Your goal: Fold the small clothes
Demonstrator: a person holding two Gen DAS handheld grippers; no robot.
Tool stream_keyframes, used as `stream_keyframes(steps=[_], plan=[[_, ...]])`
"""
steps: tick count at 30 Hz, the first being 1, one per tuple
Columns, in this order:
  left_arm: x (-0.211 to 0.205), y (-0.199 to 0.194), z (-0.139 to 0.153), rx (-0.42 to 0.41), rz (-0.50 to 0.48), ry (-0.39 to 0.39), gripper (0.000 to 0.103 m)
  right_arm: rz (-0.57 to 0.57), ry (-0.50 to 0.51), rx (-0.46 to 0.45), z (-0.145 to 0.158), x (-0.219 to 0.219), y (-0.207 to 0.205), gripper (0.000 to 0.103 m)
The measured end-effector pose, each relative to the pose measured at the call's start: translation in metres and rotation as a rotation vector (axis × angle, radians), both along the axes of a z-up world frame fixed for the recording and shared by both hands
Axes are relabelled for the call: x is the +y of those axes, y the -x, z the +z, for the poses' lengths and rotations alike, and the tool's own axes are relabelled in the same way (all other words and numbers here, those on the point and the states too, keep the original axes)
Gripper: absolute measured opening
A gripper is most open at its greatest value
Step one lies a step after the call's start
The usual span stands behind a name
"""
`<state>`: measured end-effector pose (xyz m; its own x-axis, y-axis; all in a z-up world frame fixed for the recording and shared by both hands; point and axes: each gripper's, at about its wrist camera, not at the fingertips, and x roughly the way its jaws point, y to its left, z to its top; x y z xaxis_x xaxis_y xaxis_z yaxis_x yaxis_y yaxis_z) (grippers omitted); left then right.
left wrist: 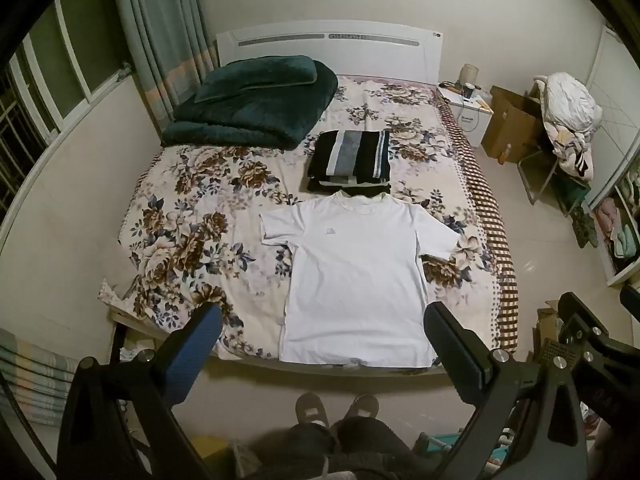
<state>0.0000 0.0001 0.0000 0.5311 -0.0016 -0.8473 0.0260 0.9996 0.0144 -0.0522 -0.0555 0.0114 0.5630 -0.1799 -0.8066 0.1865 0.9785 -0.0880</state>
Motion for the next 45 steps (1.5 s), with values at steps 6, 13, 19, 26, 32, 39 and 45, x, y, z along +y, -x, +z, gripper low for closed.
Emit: stream_keyframes(steps=[6, 13, 19, 26, 32, 39, 45], plan=[[0.0027, 0.0000, 0.0012, -0.004, 0.000, 0.002, 0.103, 0.000, 0.005, 0.000, 0.0010, 0.0004, 0.0005, 0.103], [-0.0006, -0.0009, -0.0004, -0.005, 0.004, -0.008, 0.103, 0.002, 0.003, -0.005, 0.0032, 0.0005, 0.0019, 0.103], [-0.0001, -0.0007, -0.0002, -0.007, 0.003, -0.004, 0.103, 0.002, 0.004, -0.005, 0.0047, 0.0017, 0.0019, 0.103], [0.0004, -0.0009, -0.0002, -0.012, 0.003, -0.002, 0.103, 0.002, 0.004, -0.008, 0.0049, 0.0004, 0.0008, 0.103], [-0.0026, -0.0018, 0.0080, -0.014, 0.003, 0.000, 0.103, 0.003, 0.004, -0.008, 0.0092, 0.0056, 0.0021, 0.103], [-0.0020, -0.0012, 0.0078, -0.016, 0.005, 0.001, 0.103, 0.003, 0.003, -0.010, 0.0095, 0.0062, 0.0025, 0.103], [-0.0019, -0.0014, 0.0085, -0.017, 0.006, 0.002, 0.103, 0.004, 0.003, -0.011, 0.0090, 0.0063, 0.0011, 0.103]])
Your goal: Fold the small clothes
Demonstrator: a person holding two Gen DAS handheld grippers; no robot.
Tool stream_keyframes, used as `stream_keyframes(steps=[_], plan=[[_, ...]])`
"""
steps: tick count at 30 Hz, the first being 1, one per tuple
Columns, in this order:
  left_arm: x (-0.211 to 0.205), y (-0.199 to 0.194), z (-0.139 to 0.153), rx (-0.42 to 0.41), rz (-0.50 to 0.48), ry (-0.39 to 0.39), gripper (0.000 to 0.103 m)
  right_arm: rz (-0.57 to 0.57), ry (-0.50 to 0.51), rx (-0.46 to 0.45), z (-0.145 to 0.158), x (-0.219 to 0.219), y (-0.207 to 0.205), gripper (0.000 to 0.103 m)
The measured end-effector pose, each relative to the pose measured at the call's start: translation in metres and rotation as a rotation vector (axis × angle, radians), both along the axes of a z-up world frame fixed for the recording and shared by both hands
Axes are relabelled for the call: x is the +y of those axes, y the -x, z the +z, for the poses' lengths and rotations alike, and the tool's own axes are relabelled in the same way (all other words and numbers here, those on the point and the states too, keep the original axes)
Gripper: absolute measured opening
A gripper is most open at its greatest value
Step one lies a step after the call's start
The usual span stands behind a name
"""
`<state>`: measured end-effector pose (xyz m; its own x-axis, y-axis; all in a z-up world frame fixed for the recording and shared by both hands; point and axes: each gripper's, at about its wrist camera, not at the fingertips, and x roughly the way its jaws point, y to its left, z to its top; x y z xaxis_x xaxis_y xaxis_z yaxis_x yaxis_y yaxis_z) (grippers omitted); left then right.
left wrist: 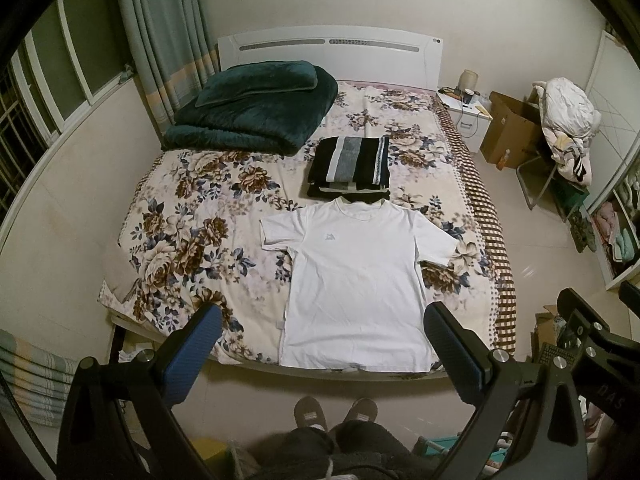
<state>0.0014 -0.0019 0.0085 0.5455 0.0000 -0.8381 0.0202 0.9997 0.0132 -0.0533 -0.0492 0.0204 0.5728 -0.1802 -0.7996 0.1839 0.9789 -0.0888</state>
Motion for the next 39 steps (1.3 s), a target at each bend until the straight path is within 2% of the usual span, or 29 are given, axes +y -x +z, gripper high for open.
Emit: stream_keyframes(steps=[6, 12, 39], plan=[[0.000, 0.001, 0.000, 0.001, -0.002, 0.001, 0.103, 0.002, -0.002, 0.001, -0.001, 0.000, -0.001, 0.103], [0.000, 0.001, -0.001, -0.001, -0.002, 0.001, 0.103, 0.003, -0.001, 0.001, 0.012, 0.010, -0.004, 0.103], [0.000, 0.000, -0.001, 0.000, -0.005, 0.005, 0.103, 0.001, -0.008, 0.005, 0.012, 0.014, -0.009, 0.103]])
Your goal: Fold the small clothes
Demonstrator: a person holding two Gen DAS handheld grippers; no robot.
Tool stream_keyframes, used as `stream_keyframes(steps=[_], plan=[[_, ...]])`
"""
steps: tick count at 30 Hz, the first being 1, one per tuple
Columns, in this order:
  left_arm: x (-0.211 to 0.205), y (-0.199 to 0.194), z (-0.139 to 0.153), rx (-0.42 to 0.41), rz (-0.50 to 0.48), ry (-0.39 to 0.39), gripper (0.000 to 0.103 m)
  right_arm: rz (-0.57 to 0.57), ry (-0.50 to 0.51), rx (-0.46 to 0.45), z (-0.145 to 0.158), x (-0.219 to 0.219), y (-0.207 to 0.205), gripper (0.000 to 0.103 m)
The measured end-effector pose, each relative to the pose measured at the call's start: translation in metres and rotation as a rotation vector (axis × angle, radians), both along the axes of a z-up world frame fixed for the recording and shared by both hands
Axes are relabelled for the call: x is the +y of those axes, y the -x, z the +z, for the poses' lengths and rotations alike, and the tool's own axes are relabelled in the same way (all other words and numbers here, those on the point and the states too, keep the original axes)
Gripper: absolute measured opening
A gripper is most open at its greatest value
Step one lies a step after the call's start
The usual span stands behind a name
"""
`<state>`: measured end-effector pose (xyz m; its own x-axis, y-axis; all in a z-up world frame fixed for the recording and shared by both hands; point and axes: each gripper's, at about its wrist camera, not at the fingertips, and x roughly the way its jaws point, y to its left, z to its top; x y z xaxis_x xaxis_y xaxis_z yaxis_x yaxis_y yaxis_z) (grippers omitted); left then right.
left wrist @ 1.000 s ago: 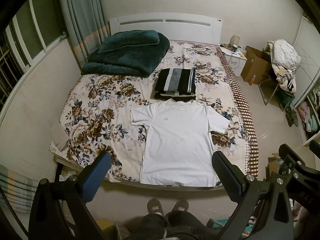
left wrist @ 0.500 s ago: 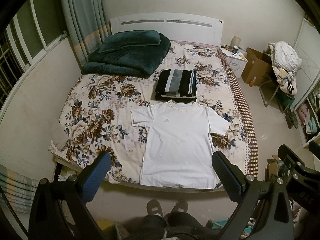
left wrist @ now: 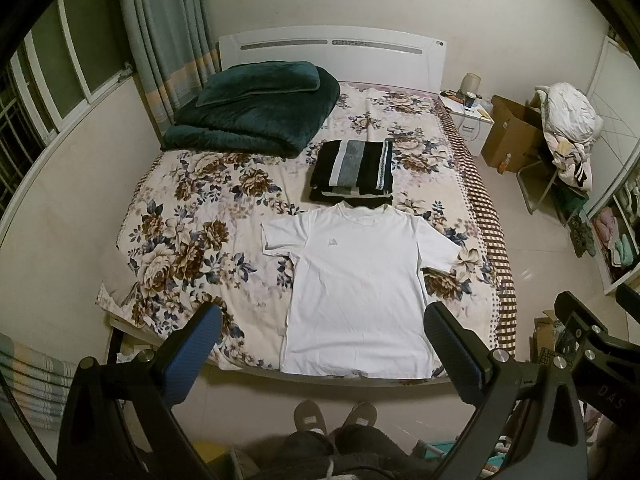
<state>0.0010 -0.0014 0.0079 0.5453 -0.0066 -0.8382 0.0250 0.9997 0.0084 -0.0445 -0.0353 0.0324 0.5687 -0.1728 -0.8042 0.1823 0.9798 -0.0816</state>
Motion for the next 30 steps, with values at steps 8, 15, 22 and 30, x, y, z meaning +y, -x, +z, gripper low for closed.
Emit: stream_keyframes(steps=[8, 15, 22, 30], plan=[[-0.011, -0.002, 0.005, 0.003, 0.000, 0.004, 0.103, -0.008, -0.012, 0.016, 0.009, 0.041, -0.025, 0.103], [-0.017, -0.034, -0.002, -0.077, -0.005, -0.036, 0.103, -0.077, -0.064, 0.040, -0.029, 0.037, -0.048, 0.103], [-0.017, -0.101, -0.076, -0.122, 0.023, -0.121, 0.103, -0.279, -0.179, 0.105, -0.134, -0.045, -0.094, 0.103], [-0.035, -0.203, -0.198, 0.000, 0.080, -0.174, 0.103, -0.490, -0.405, 0.220, -0.322, -0.183, -0.173, 0.103]])
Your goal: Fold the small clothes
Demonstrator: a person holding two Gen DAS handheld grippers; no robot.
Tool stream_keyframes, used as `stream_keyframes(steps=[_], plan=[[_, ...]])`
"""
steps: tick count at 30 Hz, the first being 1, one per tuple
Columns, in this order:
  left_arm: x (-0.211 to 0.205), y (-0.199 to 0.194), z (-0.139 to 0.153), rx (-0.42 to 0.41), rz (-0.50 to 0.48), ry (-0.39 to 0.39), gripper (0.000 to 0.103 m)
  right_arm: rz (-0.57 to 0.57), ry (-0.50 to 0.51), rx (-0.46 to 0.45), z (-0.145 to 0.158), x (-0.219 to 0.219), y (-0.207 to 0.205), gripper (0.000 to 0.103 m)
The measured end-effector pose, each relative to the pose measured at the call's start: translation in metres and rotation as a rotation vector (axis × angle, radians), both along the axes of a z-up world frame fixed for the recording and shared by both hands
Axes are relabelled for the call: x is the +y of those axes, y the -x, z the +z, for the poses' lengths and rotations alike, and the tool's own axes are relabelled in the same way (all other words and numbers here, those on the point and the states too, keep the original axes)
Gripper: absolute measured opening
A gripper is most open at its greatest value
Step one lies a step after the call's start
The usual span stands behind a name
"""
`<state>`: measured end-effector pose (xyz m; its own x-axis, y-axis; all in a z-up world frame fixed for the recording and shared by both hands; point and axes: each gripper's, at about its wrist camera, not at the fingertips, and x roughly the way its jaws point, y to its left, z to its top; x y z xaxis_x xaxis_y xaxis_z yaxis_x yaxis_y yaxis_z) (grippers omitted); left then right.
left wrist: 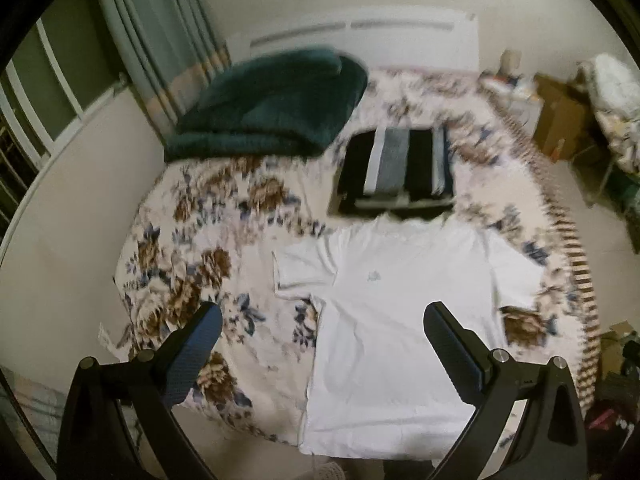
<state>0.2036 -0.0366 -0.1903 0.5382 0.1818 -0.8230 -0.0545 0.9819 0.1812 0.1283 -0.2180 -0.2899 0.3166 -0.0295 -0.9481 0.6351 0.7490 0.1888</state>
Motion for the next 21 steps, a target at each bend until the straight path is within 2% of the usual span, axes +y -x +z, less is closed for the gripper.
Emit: stream_keyframes(steps=[6, 12, 15, 18, 20, 21], plan=[[-0.013, -0.066, -0.121, 0.149, 0.096, -0.019, 0.103, -0.160, -0.289, 0.007, -0.173, -0.081, -0.068, 0.090], [-0.006, -0.110, -0.229, 0.259, 0.181, -0.002, 0.103, -0.367, -0.567, -0.032, -0.322, -0.103, -0.120, 0.087], [-0.003, -0.125, -0.271, 0.305, 0.211, 0.035, 0.103, -0.475, -0.656, -0.069, -0.369, -0.101, -0.139, 0.084], [-0.003, -0.135, -0.298, 0.331, 0.206, 0.060, 0.103, -0.555, -0.697, -0.124, -0.392, -0.097, -0.150, 0.074], [-0.003, -0.138, -0.310, 0.330, 0.195, 0.062, 0.103, -0.572, -0.673, -0.174, -0.395, -0.095, -0.163, 0.059], [-0.003, -0.139, -0.315, 0.331, 0.193, 0.067, 0.103, -0.568, -0.639, -0.180, -0.393, -0.094, -0.170, 0.042]])
